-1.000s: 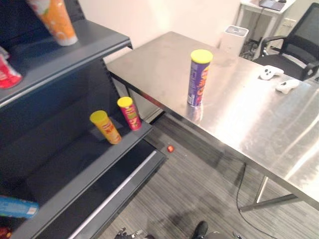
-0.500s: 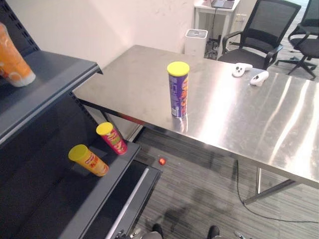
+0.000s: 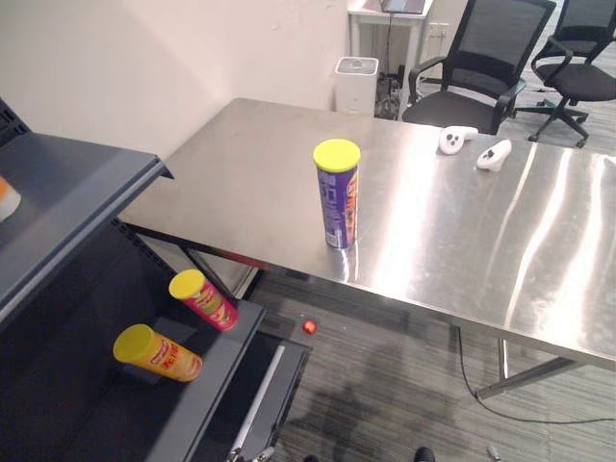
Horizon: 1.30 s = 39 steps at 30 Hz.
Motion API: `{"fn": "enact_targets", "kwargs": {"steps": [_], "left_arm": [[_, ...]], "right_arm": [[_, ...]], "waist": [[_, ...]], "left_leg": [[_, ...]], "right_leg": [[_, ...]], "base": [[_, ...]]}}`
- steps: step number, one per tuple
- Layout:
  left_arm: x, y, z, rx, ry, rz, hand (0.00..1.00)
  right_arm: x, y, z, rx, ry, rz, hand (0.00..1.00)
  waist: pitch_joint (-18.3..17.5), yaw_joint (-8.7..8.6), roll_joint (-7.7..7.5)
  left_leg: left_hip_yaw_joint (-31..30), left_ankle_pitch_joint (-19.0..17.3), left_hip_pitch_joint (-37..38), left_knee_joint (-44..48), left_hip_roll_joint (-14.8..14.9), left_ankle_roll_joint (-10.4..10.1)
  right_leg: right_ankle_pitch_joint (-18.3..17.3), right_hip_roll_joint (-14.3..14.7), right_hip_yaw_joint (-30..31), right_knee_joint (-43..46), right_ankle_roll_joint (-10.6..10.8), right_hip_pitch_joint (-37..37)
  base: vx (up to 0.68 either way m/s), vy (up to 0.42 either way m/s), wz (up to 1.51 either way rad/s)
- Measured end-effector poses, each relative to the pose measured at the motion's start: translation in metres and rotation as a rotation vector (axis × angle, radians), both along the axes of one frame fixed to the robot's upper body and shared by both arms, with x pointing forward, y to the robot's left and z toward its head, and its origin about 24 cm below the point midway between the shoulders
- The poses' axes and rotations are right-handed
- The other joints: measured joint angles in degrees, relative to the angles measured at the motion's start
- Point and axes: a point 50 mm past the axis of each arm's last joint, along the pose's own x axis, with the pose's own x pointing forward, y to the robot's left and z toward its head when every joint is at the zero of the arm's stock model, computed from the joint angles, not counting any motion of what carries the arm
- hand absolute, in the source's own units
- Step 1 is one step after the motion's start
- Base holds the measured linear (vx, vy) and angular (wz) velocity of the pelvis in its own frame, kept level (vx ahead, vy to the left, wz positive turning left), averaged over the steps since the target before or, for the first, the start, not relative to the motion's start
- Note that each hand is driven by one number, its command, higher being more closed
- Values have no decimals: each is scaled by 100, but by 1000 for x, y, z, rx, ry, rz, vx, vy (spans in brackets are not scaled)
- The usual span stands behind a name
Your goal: Put the gum and the chips on the shelf.
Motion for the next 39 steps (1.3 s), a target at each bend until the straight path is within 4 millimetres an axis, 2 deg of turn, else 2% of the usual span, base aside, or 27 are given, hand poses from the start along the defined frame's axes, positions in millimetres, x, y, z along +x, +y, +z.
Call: {"fn": "enact_targets", "kwargs": {"steps": [2,6,8,9,12,18,21,23,24,27,35,39], "left_arm": [[-2,-1,0,0,-3,18,0],[-4,0,0,9,-1,22,0],[-8,-1,-1,9,9,26,0],[-11,-2,-1,8,14,28,0],[-14,-3,-2,9,19,25,0],[-13,-4,0,20,10,-4,0],[-13,-5,-1,19,11,-10,0],[-13,-5,0,21,7,-6,0],[-13,-4,0,23,6,-1,0],[-15,-4,0,27,4,3,0],[-16,-8,0,27,10,-9,0],[-17,-6,0,42,15,-7,0]], "right_arm": [[5,-14,6,-54,-37,-111,0],[20,-41,25,-203,-97,-164,0],[28,-59,41,-309,-136,-185,0],[30,-71,53,-384,-151,-198,0],[38,-93,75,-522,-161,-245,0],[54,-106,101,-653,-189,-242,0],[65,-115,130,-776,-251,-241,0],[72,-120,160,-920,-294,-216,0],[74,-121,166,-949,-297,-207,0],[76,-122,179,-1023,-295,-191,0],[80,-122,228,-1243,-353,-201,0],[92,-113,253,-1335,-436,-156,0]], "waist": [[-14,8,-16],[-70,1,-33],[-198,-20,-14],[-232,-22,-65],[-363,-18,-17],[-377,-14,-15],[-398,-16,-6],[-421,-18,-4],[-437,-17,-10],[-520,-11,-41],[-540,-19,-45],[-571,-19,-94]], "left_leg": [[113,-23,99,-91,12,-10],[263,-50,132,-92,4,-18],[280,-49,106,-95,3,-17],[283,-49,114,-95,10,-18],[280,-47,128,-97,22,-18],[273,-45,128,-103,28,-17],[275,-44,129,-116,23,-17],[285,-45,136,-118,25,-17],[282,-45,136,-118,28,-17],[275,-45,137,-130,40,-17],[265,-17,177,-206,36,-15],[256,18,188,-251,33,-20]], "right_leg": [[-5,26,45,1,-7,-15],[-25,25,182,-16,-32,-60],[-31,28,201,-10,-41,-127],[-31,37,205,-9,-41,-126],[-27,53,205,-11,-33,-127],[-26,62,207,-11,-31,-123],[-25,62,222,-7,-30,-122],[-24,66,242,-3,-30,-124],[-24,70,241,-2,-30,-124],[-24,82,234,-2,-30,-123],[-38,77,247,43,-11,-136],[-40,78,243,73,-8,-160]], "base": [[-56,-32,-24],[-78,-34,-25],[-40,-40,-9],[-20,-44,-2],[-32,-51,-1],[-17,-25,0],[0,0,0],[2,-32,-1],[0,-31,0],[-4,-35,1],[-17,-20,-1],[-18,-26,0]]}}
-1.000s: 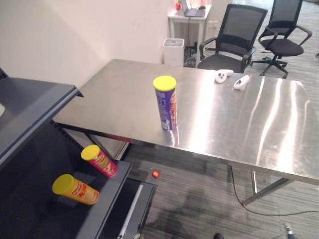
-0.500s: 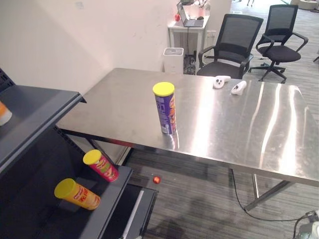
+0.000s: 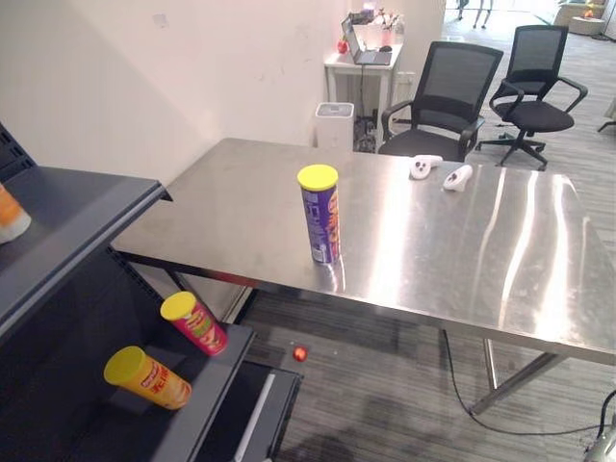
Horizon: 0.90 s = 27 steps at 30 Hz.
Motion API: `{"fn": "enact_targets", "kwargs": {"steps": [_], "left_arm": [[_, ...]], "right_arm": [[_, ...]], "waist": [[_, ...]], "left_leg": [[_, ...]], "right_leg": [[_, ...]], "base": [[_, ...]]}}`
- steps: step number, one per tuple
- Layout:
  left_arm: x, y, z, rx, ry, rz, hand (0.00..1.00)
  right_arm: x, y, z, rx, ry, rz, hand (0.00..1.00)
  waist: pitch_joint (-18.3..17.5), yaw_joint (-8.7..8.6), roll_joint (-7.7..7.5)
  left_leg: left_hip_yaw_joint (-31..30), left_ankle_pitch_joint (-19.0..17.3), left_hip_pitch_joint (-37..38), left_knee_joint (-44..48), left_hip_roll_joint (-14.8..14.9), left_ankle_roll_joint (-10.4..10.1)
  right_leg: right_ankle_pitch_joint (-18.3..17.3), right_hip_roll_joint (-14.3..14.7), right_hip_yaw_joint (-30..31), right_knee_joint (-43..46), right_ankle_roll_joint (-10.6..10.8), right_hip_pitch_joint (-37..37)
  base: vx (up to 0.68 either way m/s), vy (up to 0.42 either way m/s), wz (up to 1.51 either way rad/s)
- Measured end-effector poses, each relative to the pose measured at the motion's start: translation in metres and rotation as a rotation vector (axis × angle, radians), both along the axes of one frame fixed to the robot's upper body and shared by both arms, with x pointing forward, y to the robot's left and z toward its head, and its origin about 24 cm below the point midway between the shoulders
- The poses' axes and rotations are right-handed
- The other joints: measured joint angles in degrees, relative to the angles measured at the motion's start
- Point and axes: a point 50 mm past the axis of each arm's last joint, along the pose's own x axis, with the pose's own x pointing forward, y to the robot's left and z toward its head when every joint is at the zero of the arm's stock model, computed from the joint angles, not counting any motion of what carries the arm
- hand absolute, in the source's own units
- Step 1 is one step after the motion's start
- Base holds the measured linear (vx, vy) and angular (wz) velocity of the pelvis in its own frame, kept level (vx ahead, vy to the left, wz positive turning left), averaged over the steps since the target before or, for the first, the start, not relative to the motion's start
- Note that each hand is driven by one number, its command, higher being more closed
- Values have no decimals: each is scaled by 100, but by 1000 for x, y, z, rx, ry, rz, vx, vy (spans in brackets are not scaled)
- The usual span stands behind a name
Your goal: Put the gum and the chips on the shelf.
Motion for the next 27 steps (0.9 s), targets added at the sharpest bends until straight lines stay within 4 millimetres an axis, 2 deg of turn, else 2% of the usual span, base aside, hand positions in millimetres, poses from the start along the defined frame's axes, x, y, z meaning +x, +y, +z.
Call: {"fn": "enact_targets", "kwargs": {"steps": [5,11,14,17,27], "left_arm": [[1,7,2,19,-1,-18,0],[4,8,3,12,-9,-64,0],[5,8,3,12,-7,-104,0],[5,8,3,13,-4,-113,0],[6,10,3,23,3,-161,0]], "right_arm": [[29,18,21,-93,-12,227,0],[68,40,48,-244,30,531,0],[82,52,50,-268,49,650,0],[93,62,49,-256,39,721,0],[137,105,34,-175,52,988,0]], "waist": [[-73,3,-183],[-67,47,-208],[-61,45,-205],[-9,135,-229],[254,232,-213]], "left_leg": [[-54,53,-60,-28,-6,11],[-217,86,-94,-27,-40,44],[-338,133,-175,-26,-52,57],[-371,148,-181,-24,-50,56],[-802,298,-388,-47,-94,76]], "right_leg": [[1,-1,-45,31,0,-58],[0,-46,-181,94,0,-47],[-1,-61,-296,94,0,-44],[-1,-59,-336,94,0,-34],[-77,-105,-709,93,51,21]], "base": [[-18,-37,5],[-24,-22,13],[-15,-31,20],[-19,-30,8],[-17,-26,22]]}}
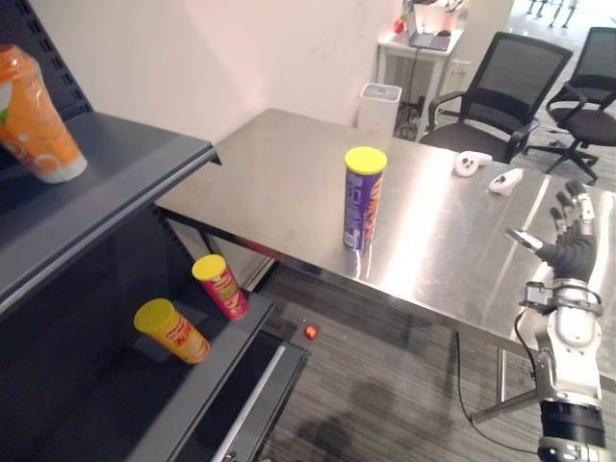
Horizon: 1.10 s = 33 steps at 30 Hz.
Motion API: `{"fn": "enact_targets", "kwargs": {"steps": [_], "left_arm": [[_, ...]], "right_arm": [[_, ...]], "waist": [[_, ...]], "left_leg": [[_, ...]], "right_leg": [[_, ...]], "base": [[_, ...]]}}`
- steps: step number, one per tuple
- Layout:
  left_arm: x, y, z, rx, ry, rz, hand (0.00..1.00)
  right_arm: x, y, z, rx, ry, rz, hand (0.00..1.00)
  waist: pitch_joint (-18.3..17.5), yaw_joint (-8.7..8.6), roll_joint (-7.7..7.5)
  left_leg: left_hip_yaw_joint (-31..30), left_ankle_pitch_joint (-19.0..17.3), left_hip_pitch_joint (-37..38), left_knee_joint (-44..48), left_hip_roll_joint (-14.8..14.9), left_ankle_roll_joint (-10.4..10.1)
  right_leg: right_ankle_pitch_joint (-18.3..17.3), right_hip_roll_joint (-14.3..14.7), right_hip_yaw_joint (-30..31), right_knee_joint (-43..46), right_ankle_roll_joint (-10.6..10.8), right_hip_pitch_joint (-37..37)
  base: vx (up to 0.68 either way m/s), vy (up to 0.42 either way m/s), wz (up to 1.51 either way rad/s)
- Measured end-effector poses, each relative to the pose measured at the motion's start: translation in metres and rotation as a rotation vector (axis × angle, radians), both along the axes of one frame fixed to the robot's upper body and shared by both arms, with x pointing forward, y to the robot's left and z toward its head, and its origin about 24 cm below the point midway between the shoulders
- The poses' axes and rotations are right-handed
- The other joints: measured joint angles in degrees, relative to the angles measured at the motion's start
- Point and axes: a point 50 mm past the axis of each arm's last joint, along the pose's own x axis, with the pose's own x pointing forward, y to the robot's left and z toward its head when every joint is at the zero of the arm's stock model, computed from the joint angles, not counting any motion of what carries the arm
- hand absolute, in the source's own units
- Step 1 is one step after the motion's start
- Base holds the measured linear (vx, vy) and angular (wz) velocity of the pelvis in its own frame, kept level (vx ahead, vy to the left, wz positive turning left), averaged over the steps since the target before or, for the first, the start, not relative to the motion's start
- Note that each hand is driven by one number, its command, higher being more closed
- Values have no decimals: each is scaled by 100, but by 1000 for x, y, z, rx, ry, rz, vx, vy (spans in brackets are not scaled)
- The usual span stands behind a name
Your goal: Put the gum and the chips on the shelf.
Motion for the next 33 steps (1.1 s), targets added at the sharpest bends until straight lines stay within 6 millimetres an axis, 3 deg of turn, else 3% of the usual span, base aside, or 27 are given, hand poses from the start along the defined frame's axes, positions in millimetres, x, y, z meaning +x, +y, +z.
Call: {"fn": "enact_targets", "kwargs": {"steps": [2,11,16,33], "left_arm": [[0,0,0,-2,0,-3,0],[4,-1,0,-2,-8,-13,0],[8,-1,1,-1,-19,-14,0],[15,1,3,7,-45,1,0]], "right_arm": [[7,6,-2,3,12,28,0],[31,32,-1,0,42,130,0],[36,44,2,-14,35,174,0],[53,82,13,-49,24,324,0]], "waist": [[3,84,0],[268,156,5],[375,256,2],[704,322,-28]], "left_leg": [[-26,5,-82,3,-6,7],[-164,42,-192,1,-16,21],[-211,47,-233,-5,-22,27],[-310,126,-294,-102,-26,25]], "right_leg": [[1,-1,-22,0,-1,-55],[3,0,-158,0,-4,-72],[-2,0,-193,0,-12,-85],[-2,1,-287,-1,-14,-118]], "base": [[13,-11,5],[11,-12,8],[3,-6,3],[2,-4,3]]}}
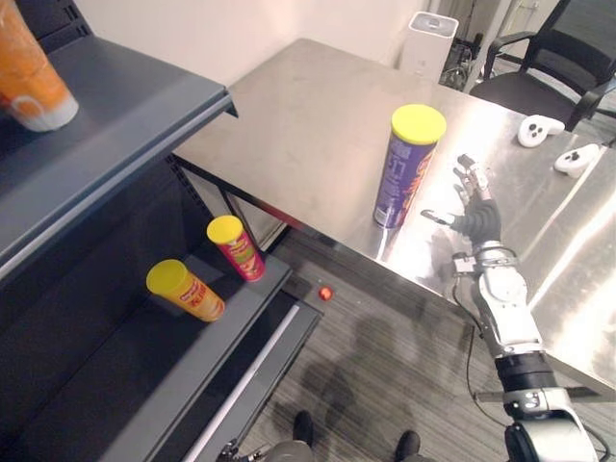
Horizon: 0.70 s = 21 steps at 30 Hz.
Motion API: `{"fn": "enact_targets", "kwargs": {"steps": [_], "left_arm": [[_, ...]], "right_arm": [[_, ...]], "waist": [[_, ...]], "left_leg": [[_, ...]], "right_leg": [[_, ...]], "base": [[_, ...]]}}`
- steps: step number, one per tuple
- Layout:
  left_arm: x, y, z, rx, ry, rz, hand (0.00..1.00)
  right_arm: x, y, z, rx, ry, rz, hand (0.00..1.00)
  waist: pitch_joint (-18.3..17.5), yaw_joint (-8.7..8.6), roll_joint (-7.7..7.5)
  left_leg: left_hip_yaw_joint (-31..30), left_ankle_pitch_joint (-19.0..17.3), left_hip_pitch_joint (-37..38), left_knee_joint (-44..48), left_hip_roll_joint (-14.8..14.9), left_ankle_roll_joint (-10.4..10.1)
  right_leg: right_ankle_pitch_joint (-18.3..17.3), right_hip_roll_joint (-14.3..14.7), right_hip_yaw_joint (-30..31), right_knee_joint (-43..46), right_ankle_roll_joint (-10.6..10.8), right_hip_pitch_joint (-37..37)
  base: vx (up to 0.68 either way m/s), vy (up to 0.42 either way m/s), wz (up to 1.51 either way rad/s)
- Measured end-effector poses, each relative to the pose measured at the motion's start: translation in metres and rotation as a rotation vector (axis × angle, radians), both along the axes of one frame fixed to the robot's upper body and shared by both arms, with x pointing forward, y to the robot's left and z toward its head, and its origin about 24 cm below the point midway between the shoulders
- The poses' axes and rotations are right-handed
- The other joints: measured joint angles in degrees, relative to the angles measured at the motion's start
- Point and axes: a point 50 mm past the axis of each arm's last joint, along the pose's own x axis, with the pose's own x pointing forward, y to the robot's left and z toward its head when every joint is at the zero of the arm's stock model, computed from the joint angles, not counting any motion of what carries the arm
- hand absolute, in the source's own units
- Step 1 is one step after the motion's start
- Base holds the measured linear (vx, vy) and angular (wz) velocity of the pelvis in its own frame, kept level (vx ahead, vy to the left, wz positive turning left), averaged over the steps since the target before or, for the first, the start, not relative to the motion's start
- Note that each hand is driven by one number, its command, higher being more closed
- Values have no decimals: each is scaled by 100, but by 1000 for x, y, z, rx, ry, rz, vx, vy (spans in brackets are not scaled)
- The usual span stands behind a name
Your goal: Put the gum and the chips on the shelf.
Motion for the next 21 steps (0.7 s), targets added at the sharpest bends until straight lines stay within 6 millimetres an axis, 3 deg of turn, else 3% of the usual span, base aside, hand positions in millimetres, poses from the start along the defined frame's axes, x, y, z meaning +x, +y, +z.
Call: {"fn": "enact_targets", "kwargs": {"steps": [21], "left_arm": [[3,2,1,-4,-18,30,0]], "right_arm": [[6,17,9,-15,-22,48,0]], "waist": [[104,138,-58]], "left_leg": [[7,0,-36,1,6,0]], "right_leg": [[3,-1,1,0,0,-37]], "base": [[0,0,0]]}}
